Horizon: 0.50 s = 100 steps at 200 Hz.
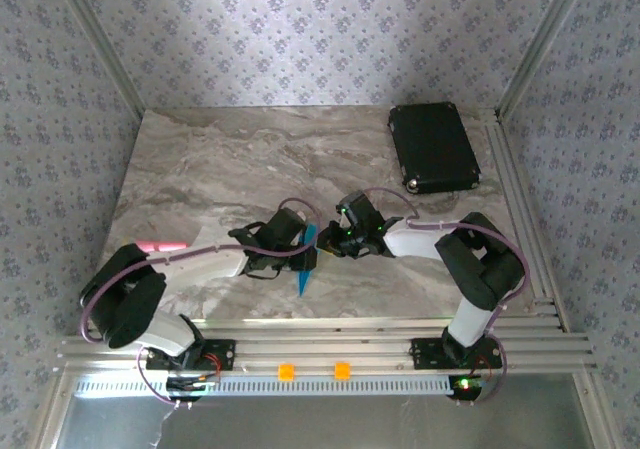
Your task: Fold a paper plane with a square sheet of paper (pick it up from the middle)
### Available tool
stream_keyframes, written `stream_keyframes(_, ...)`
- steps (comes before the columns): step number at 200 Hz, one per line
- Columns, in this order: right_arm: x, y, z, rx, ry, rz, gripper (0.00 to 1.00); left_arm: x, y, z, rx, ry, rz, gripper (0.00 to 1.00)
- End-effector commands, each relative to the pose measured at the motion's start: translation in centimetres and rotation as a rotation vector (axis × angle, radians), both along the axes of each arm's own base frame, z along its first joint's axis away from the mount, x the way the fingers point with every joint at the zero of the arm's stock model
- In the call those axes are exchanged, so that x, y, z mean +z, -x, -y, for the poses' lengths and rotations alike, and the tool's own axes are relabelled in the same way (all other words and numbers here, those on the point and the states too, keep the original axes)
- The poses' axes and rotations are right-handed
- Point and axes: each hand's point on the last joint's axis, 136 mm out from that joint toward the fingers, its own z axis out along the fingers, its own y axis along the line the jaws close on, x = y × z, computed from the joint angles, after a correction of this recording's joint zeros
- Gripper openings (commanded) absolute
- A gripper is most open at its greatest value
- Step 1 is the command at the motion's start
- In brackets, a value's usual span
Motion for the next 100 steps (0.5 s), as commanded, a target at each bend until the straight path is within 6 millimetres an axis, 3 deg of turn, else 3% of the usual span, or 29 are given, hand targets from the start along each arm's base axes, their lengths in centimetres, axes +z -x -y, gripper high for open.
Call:
stream_keyframes(1, -0.7, 0.3, 0.4, -0.01, 0.007, -0.028, 0.14, 0.2, -0.3, 0.5, -0.019, -0.008, 0.009, 0.42)
stream_keyframes(43, -0.8, 0.4, 0.5, -0.012, 0.009, -0.033, 0.14, -0.7, -0.3, 0.3, -0.012, -0.042, -0.005, 0.4)
stream_keyframes(100, -0.9, 0.4, 0.8, -0.014, 0.013, -0.036, 0.14, 0.7, -0.5, 0.2, -0.002, -0.025, 0.036, 0.41)
